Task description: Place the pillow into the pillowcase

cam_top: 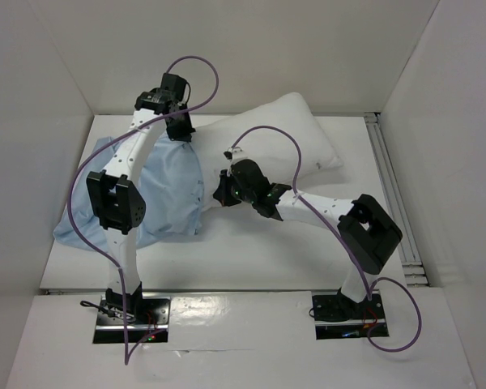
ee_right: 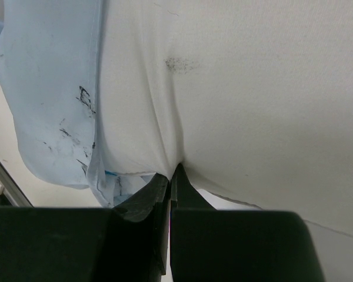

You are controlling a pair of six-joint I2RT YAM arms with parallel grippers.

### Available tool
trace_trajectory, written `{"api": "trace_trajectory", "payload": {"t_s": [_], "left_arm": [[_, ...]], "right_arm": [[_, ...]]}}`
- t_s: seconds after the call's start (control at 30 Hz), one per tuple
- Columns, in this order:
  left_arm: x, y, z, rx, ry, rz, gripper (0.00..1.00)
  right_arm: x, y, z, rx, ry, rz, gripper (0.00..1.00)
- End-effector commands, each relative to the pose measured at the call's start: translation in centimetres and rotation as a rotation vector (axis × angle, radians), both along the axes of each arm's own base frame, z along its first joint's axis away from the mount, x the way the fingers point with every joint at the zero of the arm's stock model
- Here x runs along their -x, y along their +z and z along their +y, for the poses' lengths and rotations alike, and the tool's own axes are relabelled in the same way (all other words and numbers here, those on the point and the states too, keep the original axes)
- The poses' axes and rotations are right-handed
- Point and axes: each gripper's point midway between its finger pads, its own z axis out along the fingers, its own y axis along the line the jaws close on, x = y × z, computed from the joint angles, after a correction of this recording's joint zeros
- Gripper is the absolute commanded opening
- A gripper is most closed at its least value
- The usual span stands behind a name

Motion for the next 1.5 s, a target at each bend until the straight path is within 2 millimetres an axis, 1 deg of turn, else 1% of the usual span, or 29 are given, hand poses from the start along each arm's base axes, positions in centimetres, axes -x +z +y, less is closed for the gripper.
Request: {"api": "trace_trajectory", "payload": {"t_s": [0.0, 0.1, 0.23, 0.27, 0.3, 0.4, 0.43, 0.47, 0.53, 0.57, 0.63, 0.67, 0.73, 0.8, 0.83, 0.87, 0.93, 1.0, 1.07, 1.1, 1.13, 1.17, 1.2, 1.23, 1.27, 1.3, 1.4, 1.43, 1.47], "left_arm": [[-0.1, 3.7, -0.5, 0.047, -0.030, -0.082, 0.00], [0.0, 5.1, -1.0, 0.078, -0.049, -0.109, 0.00], [1.0, 8.3, -3.5, 0.143, -0.123, -0.167, 0.00], [1.2, 9.5, -4.4, 0.160, -0.147, -0.189, 0.00], [1.6, 10.5, -4.5, 0.170, -0.166, -0.206, 0.00], [3.3, 14.0, -7.4, 0.235, -0.258, -0.267, 0.00], [4.0, 14.5, -8.2, 0.256, -0.286, -0.270, 0.00], [4.7, 15.9, -8.6, 0.272, -0.307, -0.296, 0.00], [5.5, 16.7, -9.8, 0.308, -0.354, -0.306, 0.00], [6.1, 17.2, -10.3, 0.323, -0.376, -0.312, 0.00], [6.2, 17.5, -10.8, 0.344, -0.398, -0.318, 0.00], [5.9, 16.8, -10.9, 0.341, -0.396, -0.303, 0.00], [5.0, 15.6, -11.5, 0.348, -0.403, -0.280, 0.00], [4.6, 14.3, -12.1, 0.363, -0.421, -0.248, 0.00], [3.8, 13.1, -12.4, 0.360, -0.418, -0.229, 0.00], [3.5, 12.5, -12.3, 0.349, -0.407, -0.221, 0.00], [3.2, 11.1, -11.9, 0.319, -0.390, -0.195, 0.00], [2.4, 8.9, -10.0, 0.284, -0.345, -0.167, 0.00], [1.9, 7.4, -8.7, 0.251, -0.328, -0.153, 0.00], [2.0, 6.2, -8.3, 0.227, -0.320, -0.130, 0.00], [1.9, 5.8, -8.0, 0.212, -0.308, -0.124, 0.00], [2.0, 5.6, -7.7, 0.193, -0.310, -0.120, 0.00], [1.8, 5.0, -7.7, 0.184, -0.318, -0.111, 0.00], [1.7, 4.0, -7.7, 0.180, -0.316, -0.088, 0.00], [1.7, 4.0, -7.7, 0.180, -0.316, -0.088, 0.00], [1.7, 3.8, -8.2, 0.195, -0.341, -0.083, 0.00], [1.6, 4.8, -8.3, 0.193, -0.365, -0.103, 0.34], [1.4, 5.6, -8.4, 0.196, -0.367, -0.125, 0.52], [1.5, 5.9, -8.3, 0.191, -0.374, -0.128, 0.58]], "right_arm": [[0.6, 4.1, 0.8, -0.053, 0.026, -0.065, 0.00], [0.6, 4.7, 0.8, -0.060, 0.026, -0.071, 0.00], [1.1, 6.7, 0.2, -0.063, 0.022, -0.111, 0.00], [1.1, 8.1, -0.3, -0.072, 0.003, -0.130, 0.00], [1.5, 8.6, -0.4, -0.066, 0.007, -0.144, 0.00], [2.3, 11.6, -1.9, -0.060, -0.022, -0.201, 0.00], [2.4, 12.1, -2.5, -0.051, -0.031, -0.215, 0.00], [3.8, 13.3, -2.8, -0.055, -0.022, -0.224, 0.00], [4.8, 14.0, -3.7, -0.035, -0.034, -0.239, 0.00], [6.5, 14.6, -3.8, -0.030, -0.016, -0.241, 0.00], [7.7, 14.8, -4.0, -0.007, -0.024, -0.252, 0.00], [9.6, 14.5, -3.0, -0.005, 0.008, -0.239, 0.00], [10.8, 14.4, -2.3, 0.006, 0.007, -0.231, 0.00], [12.4, 12.9, 0.4, 0.012, 0.044, -0.208, 0.00], [11.9, 12.1, 0.8, 0.017, 0.009, -0.185, 0.00], [11.3, 10.2, 2.1, 0.044, -0.002, -0.168, 0.00], [10.2, 8.7, 2.8, 0.066, -0.039, -0.180, 0.00], [8.0, 7.5, 3.1, 0.080, -0.089, -0.193, 0.00], [7.0, 7.5, 2.9, 0.092, -0.086, -0.190, 0.00], [6.7, 7.3, 2.5, 0.110, -0.089, -0.191, 0.03], [6.2, 7.3, 2.2, 0.116, -0.091, -0.193, 0.19], [6.0, 8.8, 1.5, 0.099, -0.091, -0.201, 0.31], [6.1, 8.4, 1.2, 0.122, -0.084, -0.202, 0.46], [6.1, 9.7, 0.3, 0.116, -0.094, -0.204, 0.59], [5.8, 10.3, -0.6, 0.116, -0.108, -0.204, 0.75], [6.0, 10.8, -1.3, 0.125, -0.112, -0.213, 0.79], [6.3, 13.5, -4.9, 0.128, -0.183, -0.233, 0.91], [6.8, 14.8, -6.4, 0.121, -0.200, -0.244, 0.93], [7.0, 15.0, -7.3, 0.125, -0.219, -0.243, 0.93]]}}
